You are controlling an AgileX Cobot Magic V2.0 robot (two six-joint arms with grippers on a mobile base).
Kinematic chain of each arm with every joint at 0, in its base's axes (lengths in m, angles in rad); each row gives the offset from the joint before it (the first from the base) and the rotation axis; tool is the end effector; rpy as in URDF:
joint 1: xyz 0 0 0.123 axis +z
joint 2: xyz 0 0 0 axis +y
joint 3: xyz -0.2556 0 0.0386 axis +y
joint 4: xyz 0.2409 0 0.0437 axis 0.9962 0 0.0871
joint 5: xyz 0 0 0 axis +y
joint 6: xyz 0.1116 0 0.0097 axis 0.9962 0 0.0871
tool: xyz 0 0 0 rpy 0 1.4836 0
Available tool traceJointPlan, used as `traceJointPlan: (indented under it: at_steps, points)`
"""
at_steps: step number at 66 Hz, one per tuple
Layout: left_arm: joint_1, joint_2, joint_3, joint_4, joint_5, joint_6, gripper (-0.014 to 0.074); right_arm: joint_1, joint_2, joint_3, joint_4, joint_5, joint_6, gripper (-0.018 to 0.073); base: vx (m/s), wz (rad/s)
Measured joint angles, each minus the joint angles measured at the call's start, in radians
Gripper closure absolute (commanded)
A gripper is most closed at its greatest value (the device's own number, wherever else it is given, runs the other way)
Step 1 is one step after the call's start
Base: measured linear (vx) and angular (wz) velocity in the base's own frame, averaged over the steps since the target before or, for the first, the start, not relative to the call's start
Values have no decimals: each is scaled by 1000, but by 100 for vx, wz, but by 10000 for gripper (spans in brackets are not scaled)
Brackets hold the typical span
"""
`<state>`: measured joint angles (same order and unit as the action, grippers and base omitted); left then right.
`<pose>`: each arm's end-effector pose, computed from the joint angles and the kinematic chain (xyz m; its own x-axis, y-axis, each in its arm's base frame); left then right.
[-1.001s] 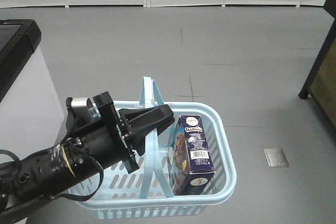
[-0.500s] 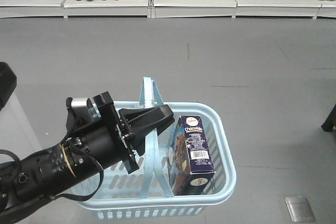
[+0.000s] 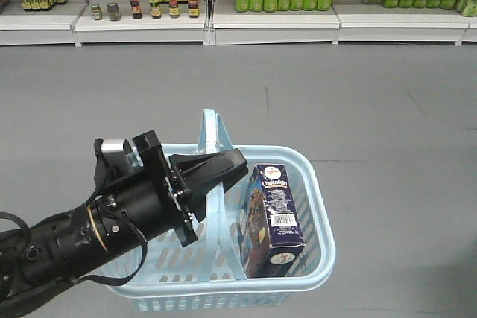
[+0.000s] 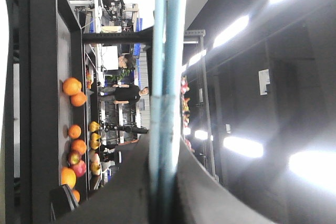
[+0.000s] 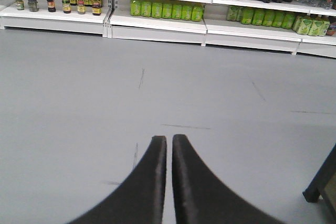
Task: Left arm holds basket, right arm returns cookies
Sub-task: 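Drive toward the drink shelves holding the basket in the left gripper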
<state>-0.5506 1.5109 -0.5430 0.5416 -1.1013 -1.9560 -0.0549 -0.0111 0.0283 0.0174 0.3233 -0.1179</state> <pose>0.2237 -0.1978 0.2222 -0.8614 -0.5058 0.0470 0.0296 -0.1423 -0.9894 0.0939 -0.0045 0.1702 -0.2539 -0.0874 -0.9633 0.0239 0.9950 -0.0966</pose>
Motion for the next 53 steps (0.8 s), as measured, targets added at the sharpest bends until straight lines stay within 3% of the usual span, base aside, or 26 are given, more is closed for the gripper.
traceJointPlan:
  at_steps: [53]
  points:
    - [0, 0, 0, 1, 0, 0, 599, 0, 0, 0, 0, 0, 0, 556, 62, 3]
